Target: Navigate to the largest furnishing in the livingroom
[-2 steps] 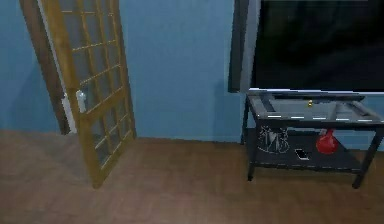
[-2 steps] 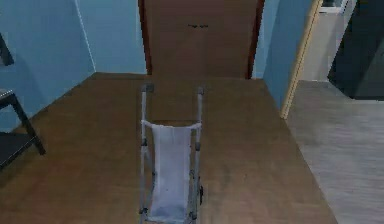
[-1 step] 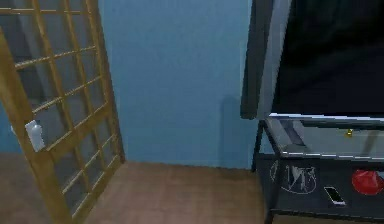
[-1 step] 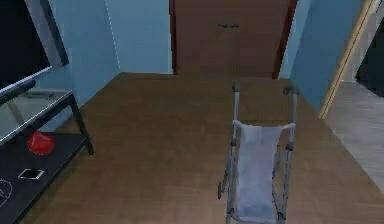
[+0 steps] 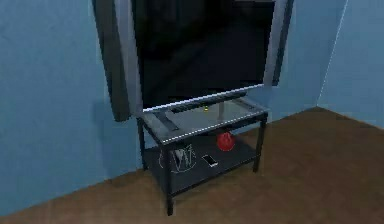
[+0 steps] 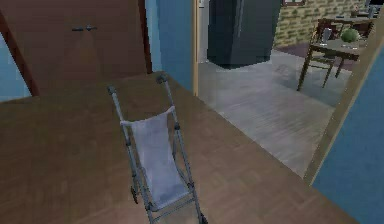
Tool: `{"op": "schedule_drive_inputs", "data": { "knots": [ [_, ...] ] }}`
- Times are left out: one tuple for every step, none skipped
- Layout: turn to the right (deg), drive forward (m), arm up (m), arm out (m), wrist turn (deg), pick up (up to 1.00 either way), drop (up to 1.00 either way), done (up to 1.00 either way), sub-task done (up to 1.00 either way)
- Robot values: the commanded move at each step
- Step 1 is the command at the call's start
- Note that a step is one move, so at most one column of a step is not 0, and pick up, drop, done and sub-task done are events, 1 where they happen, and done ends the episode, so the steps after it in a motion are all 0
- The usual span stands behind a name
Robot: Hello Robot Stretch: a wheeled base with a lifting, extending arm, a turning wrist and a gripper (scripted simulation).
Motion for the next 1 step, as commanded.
{"op": "schedule_drive_inputs", "data": {
  "knots": [
    [0.0, 0.65, 0.0, 0.0, 0.0, 0.0, 0.0, 0.0, 0.0]
  ]
}}
